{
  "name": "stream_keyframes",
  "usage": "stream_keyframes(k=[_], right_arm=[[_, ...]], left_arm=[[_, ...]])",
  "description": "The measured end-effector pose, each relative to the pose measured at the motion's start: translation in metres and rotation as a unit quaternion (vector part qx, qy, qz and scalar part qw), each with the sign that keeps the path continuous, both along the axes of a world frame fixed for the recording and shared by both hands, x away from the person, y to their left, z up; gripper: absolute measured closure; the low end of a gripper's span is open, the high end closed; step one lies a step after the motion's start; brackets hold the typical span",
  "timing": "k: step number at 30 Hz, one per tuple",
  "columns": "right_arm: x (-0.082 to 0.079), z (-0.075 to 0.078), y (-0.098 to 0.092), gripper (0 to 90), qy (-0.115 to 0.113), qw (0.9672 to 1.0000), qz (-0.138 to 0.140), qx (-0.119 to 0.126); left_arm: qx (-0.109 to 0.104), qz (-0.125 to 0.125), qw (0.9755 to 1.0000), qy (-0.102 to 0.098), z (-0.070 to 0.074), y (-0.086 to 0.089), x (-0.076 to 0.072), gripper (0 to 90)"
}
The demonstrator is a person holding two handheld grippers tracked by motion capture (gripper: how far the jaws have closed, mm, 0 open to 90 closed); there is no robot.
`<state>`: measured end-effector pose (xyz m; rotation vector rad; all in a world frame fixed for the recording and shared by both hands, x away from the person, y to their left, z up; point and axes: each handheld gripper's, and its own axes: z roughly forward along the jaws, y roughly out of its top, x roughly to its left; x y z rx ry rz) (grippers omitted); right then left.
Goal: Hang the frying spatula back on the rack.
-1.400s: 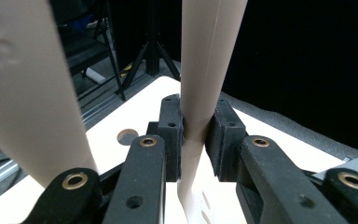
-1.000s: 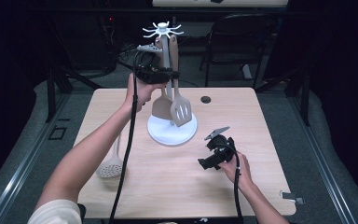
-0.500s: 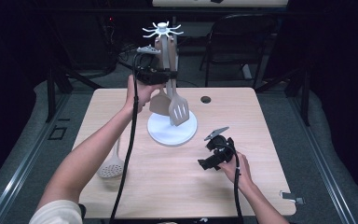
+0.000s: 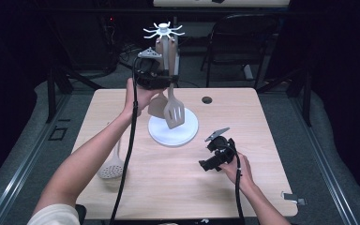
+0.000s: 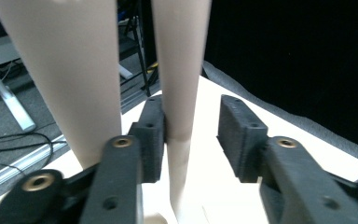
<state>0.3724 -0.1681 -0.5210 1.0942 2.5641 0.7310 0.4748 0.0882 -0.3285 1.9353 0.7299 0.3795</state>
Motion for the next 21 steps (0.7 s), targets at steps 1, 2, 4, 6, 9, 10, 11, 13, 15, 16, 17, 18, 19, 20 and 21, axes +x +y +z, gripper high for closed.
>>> stream_keyframes(k=[1, 2, 4, 6, 9, 10, 11, 13, 15, 16, 17, 18, 19, 20, 21], right_arm=[[0.000, 0.000, 0.000, 2.3, -0.001, 1.0000, -0.001, 0.000], [0.000, 0.000, 0.000, 2.3, 0.000, 1.0000, -0.001, -0.001], [0.000, 0.000, 0.001, 2.3, 0.000, 1.0000, 0.000, -0.001], [0.000, 0.000, 0.000, 2.3, 0.000, 1.0000, 0.000, -0.002], [0.000, 0.000, 0.000, 2.3, 0.000, 1.0000, 0.001, -0.002], [0.000, 0.000, 0.000, 2.3, 0.001, 1.0000, 0.001, -0.002], [0.000, 0.000, 0.000, 2.3, 0.001, 1.0000, 0.000, -0.003], [0.000, -0.001, 0.001, 2.3, 0.001, 1.0000, -0.001, 0.005], [-0.001, -0.001, 0.001, 2.3, 0.001, 1.0000, -0.001, 0.004], [-0.001, -0.001, 0.001, 2.3, 0.001, 1.0000, -0.001, 0.006], [0.000, -0.001, 0.001, 2.3, 0.001, 1.0000, -0.001, 0.003], [0.000, -0.001, 0.001, 2.3, 0.003, 1.0000, 0.000, 0.002], [0.000, -0.001, 0.001, 2.3, 0.005, 1.0000, -0.001, -0.002], [0.000, -0.001, 0.001, 2.3, 0.006, 1.0000, -0.001, -0.003], [0.000, -0.001, 0.002, 2.3, 0.006, 1.0000, -0.001, -0.003]], left_arm=[[0.002, -0.002, 1.0000, -0.001, 0.000, 0.000, -0.001, 57.8], [0.005, -0.005, 1.0000, 0.000, -0.001, 0.000, -0.003, 56.5], [0.009, -0.010, 0.9999, 0.001, -0.001, 0.000, -0.005, 54.5], [0.014, -0.012, 0.9998, 0.001, -0.003, 0.001, -0.007, 51.5], [0.021, -0.020, 0.9996, 0.005, -0.004, 0.003, -0.010, 49.7], [0.023, -0.023, 0.9994, 0.007, -0.005, 0.004, -0.011, 48.2], [0.023, -0.024, 0.9994, 0.006, -0.005, 0.004, -0.012, 47.6], [0.025, -0.031, 0.9992, 0.010, -0.006, 0.007, -0.013, 47.6], [0.029, -0.036, 0.9988, 0.013, -0.007, 0.009, -0.015, 47.5], [0.028, -0.038, 0.9988, 0.015, -0.007, 0.011, -0.016, 47.8], [0.029, -0.041, 0.9986, 0.016, -0.008, 0.013, -0.017, 48.5], [0.031, -0.044, 0.9984, 0.016, -0.008, 0.014, -0.018, 50.5], [0.029, -0.047, 0.9983, 0.017, -0.008, 0.016, -0.019, 54.1], [0.028, -0.047, 0.9984, 0.014, -0.008, 0.018, -0.020, 55.2], [0.028, -0.049, 0.9983, 0.013, -0.008, 0.020, -0.021, 58.2]])
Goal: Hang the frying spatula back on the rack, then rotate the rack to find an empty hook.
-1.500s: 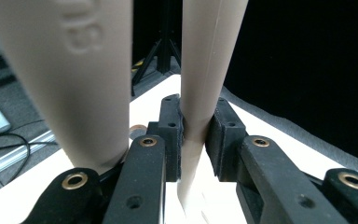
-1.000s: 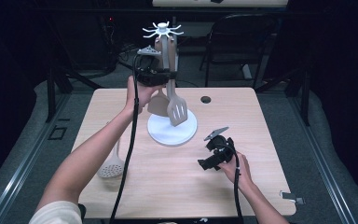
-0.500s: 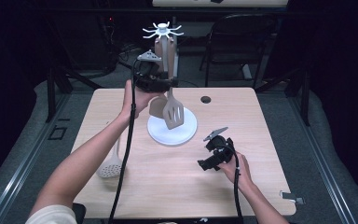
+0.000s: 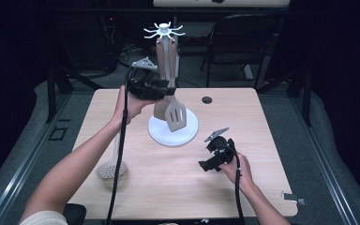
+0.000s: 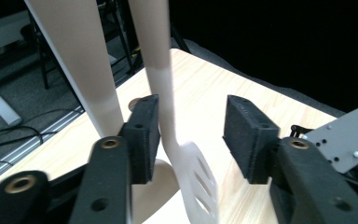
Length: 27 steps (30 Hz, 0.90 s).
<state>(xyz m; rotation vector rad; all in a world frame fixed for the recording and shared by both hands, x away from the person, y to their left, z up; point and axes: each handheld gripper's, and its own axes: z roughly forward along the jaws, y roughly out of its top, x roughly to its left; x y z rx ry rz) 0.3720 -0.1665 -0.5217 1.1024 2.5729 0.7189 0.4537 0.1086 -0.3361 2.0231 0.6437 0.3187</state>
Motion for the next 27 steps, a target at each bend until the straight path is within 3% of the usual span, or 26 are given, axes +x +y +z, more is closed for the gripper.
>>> stream_keyframes(k=[4, 13, 22, 24, 25, 27], right_arm=[[0.000, 0.000, 0.000, 2.6, -0.001, 1.0000, 0.004, -0.006], [0.000, -0.001, 0.001, 2.6, 0.000, 1.0000, 0.004, -0.001], [0.001, 0.000, 0.000, 2.8, -0.002, 0.9999, 0.003, -0.010], [0.001, -0.001, 0.002, 2.8, -0.001, 1.0000, 0.003, -0.001], [0.001, 0.000, 0.002, 2.8, -0.001, 0.9999, 0.004, -0.014], [0.001, 0.000, 0.002, 2.8, 0.001, 0.9999, 0.008, -0.015]], left_arm=[[-0.001, -0.005, 1.0000, -0.007, 0.003, 0.007, -0.003, 65.6], [-0.004, 0.017, 0.9990, -0.041, 0.019, 0.019, -0.005, 83.6], [-0.010, 0.037, 0.9972, -0.065, 0.041, 0.030, 0.000, 87.9], [-0.014, 0.042, 0.9965, -0.071, 0.046, 0.031, 0.001, 88.3], [-0.015, 0.043, 0.9962, -0.074, 0.049, 0.032, 0.001, 88.3], [-0.015, 0.044, 0.9958, -0.079, 0.051, 0.032, 0.001, 88.4]])
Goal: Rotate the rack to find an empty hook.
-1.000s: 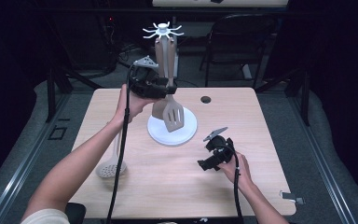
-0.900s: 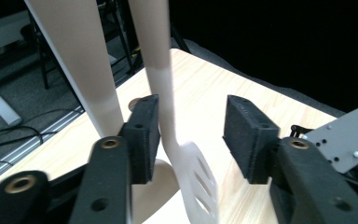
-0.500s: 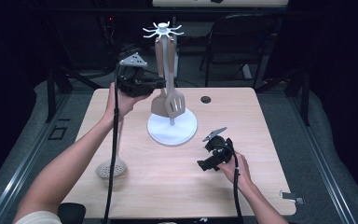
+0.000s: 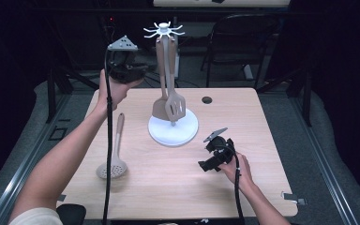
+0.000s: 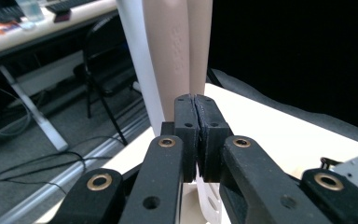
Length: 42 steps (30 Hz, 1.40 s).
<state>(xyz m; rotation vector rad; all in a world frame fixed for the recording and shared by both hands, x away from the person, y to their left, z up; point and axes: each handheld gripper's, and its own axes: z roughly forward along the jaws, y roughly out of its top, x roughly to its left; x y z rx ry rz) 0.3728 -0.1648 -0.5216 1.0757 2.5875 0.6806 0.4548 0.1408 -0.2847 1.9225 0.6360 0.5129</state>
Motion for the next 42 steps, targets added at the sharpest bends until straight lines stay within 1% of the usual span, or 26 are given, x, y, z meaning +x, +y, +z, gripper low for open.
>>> stream_keyframes(k=[1, 2, 8, 12, 17, 20, 26, 29, 30, 34, 36, 39, 42], right_arm=[[0.000, 0.000, 0.000, 2.9, 0.000, 1.0000, -0.001, 0.001], [0.000, -0.001, 0.000, 2.9, 0.003, 1.0000, -0.003, 0.003], [0.000, 0.000, -0.001, 3.0, 0.004, 1.0000, -0.004, 0.002], [0.001, -0.001, -0.001, 3.0, 0.004, 1.0000, -0.003, -0.002], [0.001, -0.002, -0.001, 3.1, 0.002, 1.0000, -0.003, 0.001], [0.001, -0.002, -0.001, 3.2, 0.002, 1.0000, -0.002, -0.002], [0.000, -0.002, -0.001, 3.2, 0.002, 1.0000, -0.002, -0.002], [0.000, -0.002, 0.000, 3.2, 0.004, 1.0000, -0.002, 0.001], [0.000, -0.002, -0.001, 3.2, 0.004, 1.0000, -0.002, 0.001], [0.000, -0.002, -0.001, 3.2, 0.003, 1.0000, -0.002, 0.000], [0.000, -0.002, -0.001, 3.2, 0.002, 1.0000, -0.002, -0.004], [0.000, -0.002, -0.001, 3.2, 0.002, 1.0000, -0.002, -0.004], [0.000, -0.002, -0.001, 3.2, 0.002, 1.0000, -0.002, -0.004]], left_arm=[[-0.001, 0.004, 1.0000, -0.004, 0.005, 0.001, 0.001, 88.4], [-0.001, 0.007, 1.0000, -0.007, 0.007, 0.001, 0.002, 88.3], [-0.007, 0.017, 0.9997, -0.018, 0.017, 0.004, 0.005, 88.7], [-0.012, 0.020, 0.9994, -0.025, 0.025, 0.006, 0.007, 88.9], [-0.019, 0.023, 0.9989, -0.036, 0.034, 0.006, 0.007, 88.9], [-0.017, 0.024, 0.9988, -0.040, 0.038, 0.006, 0.007, 88.9], [-0.018, 0.033, 0.9983, -0.044, 0.043, 0.004, 0.011, 89.0], [-0.013, 0.042, 0.9979, -0.048, 0.044, 0.004, 0.015, 89.2], [-0.011, 0.044, 0.9979, -0.046, 0.044, 0.004, 0.016, 89.2], [-0.020, 0.051, 0.9976, -0.042, 0.044, 0.006, 0.022, 89.8], [-0.020, 0.053, 0.9975, -0.042, 0.044, 0.006, 0.024, 89.8], [-0.016, 0.061, 0.9970, -0.045, 0.045, 0.006, 0.026, 89.8], [-0.017, 0.069, 0.9966, -0.043, 0.044, 0.007, 0.030, 89.9]])
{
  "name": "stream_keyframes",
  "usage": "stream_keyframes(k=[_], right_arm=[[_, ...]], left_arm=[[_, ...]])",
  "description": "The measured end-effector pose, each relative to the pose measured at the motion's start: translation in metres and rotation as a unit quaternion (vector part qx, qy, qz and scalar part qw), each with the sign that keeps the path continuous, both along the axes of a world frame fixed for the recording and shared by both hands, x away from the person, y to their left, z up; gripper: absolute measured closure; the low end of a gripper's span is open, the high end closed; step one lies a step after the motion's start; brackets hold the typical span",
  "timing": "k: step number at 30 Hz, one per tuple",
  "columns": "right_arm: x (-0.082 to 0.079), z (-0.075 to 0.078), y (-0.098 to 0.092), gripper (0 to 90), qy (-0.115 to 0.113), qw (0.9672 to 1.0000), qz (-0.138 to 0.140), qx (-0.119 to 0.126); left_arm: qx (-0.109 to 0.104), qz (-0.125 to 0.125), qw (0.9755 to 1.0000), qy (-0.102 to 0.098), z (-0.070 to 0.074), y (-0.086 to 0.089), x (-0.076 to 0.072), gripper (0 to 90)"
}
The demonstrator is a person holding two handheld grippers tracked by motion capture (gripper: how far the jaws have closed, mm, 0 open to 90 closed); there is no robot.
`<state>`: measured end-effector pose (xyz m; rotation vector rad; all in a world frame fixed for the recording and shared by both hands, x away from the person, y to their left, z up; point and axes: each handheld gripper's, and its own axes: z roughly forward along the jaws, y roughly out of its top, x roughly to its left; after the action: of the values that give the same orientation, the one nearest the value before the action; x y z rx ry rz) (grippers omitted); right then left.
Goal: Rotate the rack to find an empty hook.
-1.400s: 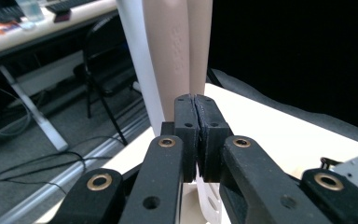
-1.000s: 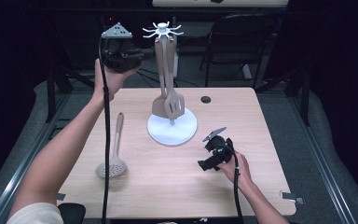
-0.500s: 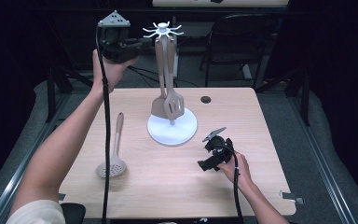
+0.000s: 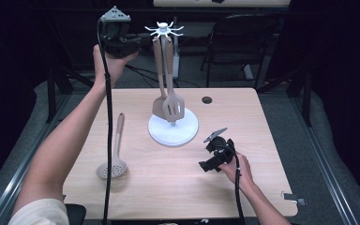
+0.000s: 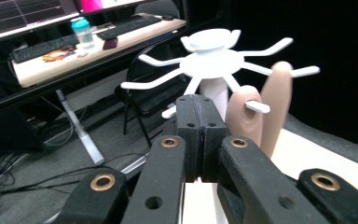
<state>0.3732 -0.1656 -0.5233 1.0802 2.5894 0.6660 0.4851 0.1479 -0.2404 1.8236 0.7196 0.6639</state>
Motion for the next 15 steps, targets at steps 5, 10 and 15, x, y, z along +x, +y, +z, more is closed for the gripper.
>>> stream_keyframes(k=[5, 10, 15], right_arm=[[0.000, 0.000, 0.000, 3.2, 0.001, 1.0000, 0.000, 0.000], [0.000, -0.001, 0.001, 3.2, 0.002, 1.0000, 0.000, 0.000], [0.000, -0.001, 0.001, 3.3, 0.002, 1.0000, 0.000, -0.001]], left_arm=[[0.001, 0.012, 0.9999, 0.002, -0.001, 0.002, 0.007, 89.9], [0.001, 0.018, 0.9998, 0.007, -0.004, 0.002, 0.013, 89.9], [-0.005, 0.015, 0.9999, 0.004, -0.004, 0.004, 0.009, 89.9]])
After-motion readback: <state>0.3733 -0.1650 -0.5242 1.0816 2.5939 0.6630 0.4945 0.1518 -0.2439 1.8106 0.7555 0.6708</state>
